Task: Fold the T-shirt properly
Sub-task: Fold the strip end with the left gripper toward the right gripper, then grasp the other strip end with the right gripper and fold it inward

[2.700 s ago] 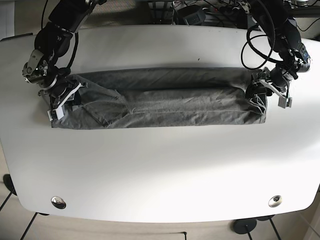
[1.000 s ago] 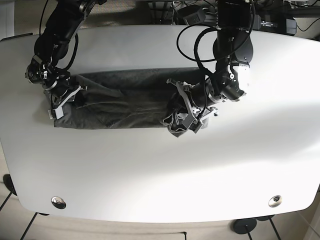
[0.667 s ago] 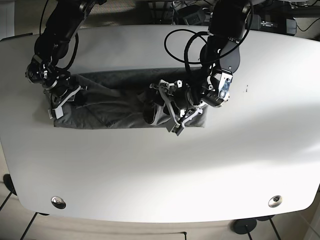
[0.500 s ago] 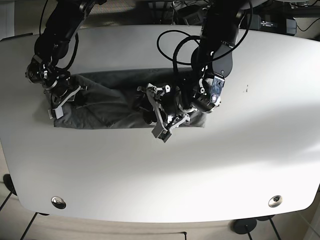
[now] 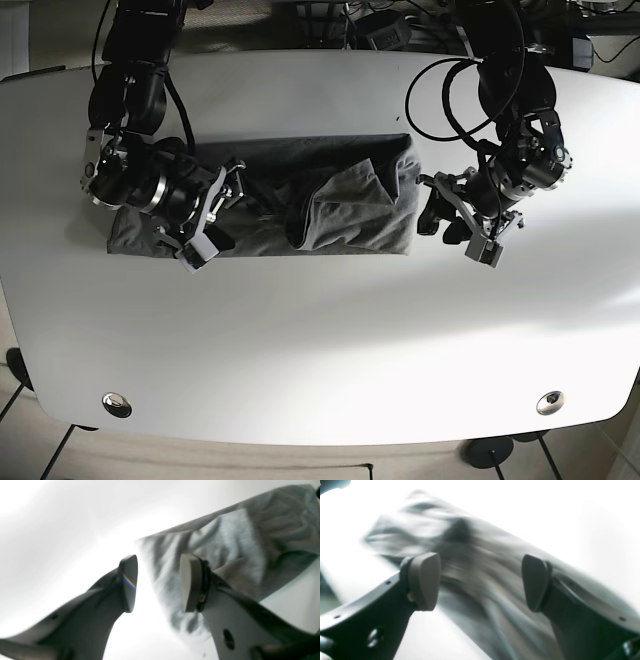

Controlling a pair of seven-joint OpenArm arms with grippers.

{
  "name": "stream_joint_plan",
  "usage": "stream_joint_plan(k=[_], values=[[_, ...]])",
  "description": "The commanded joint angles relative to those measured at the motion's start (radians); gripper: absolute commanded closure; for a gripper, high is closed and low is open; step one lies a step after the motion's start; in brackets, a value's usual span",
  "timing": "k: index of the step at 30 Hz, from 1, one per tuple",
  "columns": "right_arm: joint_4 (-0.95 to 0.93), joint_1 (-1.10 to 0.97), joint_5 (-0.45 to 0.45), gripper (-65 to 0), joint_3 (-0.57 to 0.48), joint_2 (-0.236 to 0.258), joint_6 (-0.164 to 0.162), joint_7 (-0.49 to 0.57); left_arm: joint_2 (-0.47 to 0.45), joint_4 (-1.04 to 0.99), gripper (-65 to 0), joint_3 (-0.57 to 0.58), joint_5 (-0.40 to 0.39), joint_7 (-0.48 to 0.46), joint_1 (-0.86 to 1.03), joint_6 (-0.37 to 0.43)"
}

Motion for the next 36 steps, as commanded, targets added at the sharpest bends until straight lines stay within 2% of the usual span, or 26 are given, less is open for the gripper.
stream_joint_plan(k=[1, 3, 5, 7, 9, 12, 15, 17, 18, 21, 23, 25, 28, 29, 31, 34, 36], values=[[0.020, 0.020, 0.009, -48.4, -0.082, 0.014, 0.004, 0.022, -0.003, 0.021, -24.3, -0.071, -0.017, -0.018, -0.008, -0.037], [0.020, 0.037, 0.009, -48.4, -0.179, 0.014, 0.004, 0.056, -0.003, 0.016, -22.2, -0.154, -0.014, -0.018, -0.008, -0.080], [0.017, 0.056, -0.002, -48.2, -0.295, 0.034, 0.004, 0.085, -0.005, 0.015, -14.6, -0.212, -0.012, -0.018, -0.009, -0.111], [0.020, 0.078, -0.043, -48.2, -0.419, 0.052, 0.004, 0.107, -0.028, 0.015, -10.1, -0.234, -0.014, -0.018, -0.008, -0.118], [0.020, 0.113, -0.134, -48.2, -0.570, 0.057, 0.004, 0.128, -0.063, 0.013, -9.9, -0.237, -0.015, -0.018, -0.006, -0.118], [0.019, 0.122, -0.349, -48.0, -0.699, 0.046, 0.004, 0.165, -0.077, 0.013, -9.7, -0.240, -0.017, -0.018, 0.005, -0.118], [-0.001, 0.095, -0.591, -48.0, -0.717, -0.016, 0.004, 0.237, -0.078, 0.016, -9.7, -0.240, -0.017, -0.018, 0.029, -0.118], [-0.033, 0.089, -0.697, -48.0, -0.717, -0.043, 0.004, 0.286, -0.078, 0.015, -9.7, -0.240, -0.017, -0.018, 0.032, -0.118], [-0.049, 0.087, -0.718, -48.0, -0.717, -0.048, 0.004, 0.300, -0.078, 0.015, -9.7, -0.240, -0.017, -0.018, 0.044, -0.118], [-0.078, 0.087, -0.723, -47.9, -0.717, -0.049, 0.004, 0.325, -0.077, 0.016, -9.7, -0.238, -0.017, -0.018, 0.052, -0.118], [-0.079, 0.087, -0.724, -43.4, -0.717, -0.049, 0.004, 0.343, -0.078, 0.016, -9.7, -0.238, -0.017, -0.018, 0.052, -0.118], [-0.095, 0.086, -0.729, -31.7, -0.717, -0.049, 0.004, 0.369, -0.078, 0.016, -9.7, -0.238, -0.017, -0.018, 0.054, -0.118], [-0.145, 0.086, -0.732, -9.0, -0.717, -0.049, 0.004, 0.420, -0.078, 0.015, -9.7, -0.240, -0.017, -0.018, 0.055, -0.118], [-0.153, 0.086, -0.732, -5.5, -0.717, -0.049, 0.004, 0.427, -0.078, 0.015, -9.7, -0.240, -0.017, -0.018, 0.055, -0.118], [-0.148, 0.078, -0.732, -4.4, -0.716, -0.048, 0.004, 0.429, -0.078, 0.015, -9.7, -0.240, -0.017, -0.018, 0.055, -0.118], [-0.036, 0.035, -0.732, -4.1, -0.714, -0.037, 0.004, 0.423, -0.078, 0.013, -9.7, -0.240, -0.017, -0.018, 0.055, -0.118], [0.033, 0.017, -0.724, -4.1, -0.714, -0.023, 0.004, 0.380, -0.078, 0.013, -9.7, -0.240, -0.017, -0.018, 0.055, -0.118]])
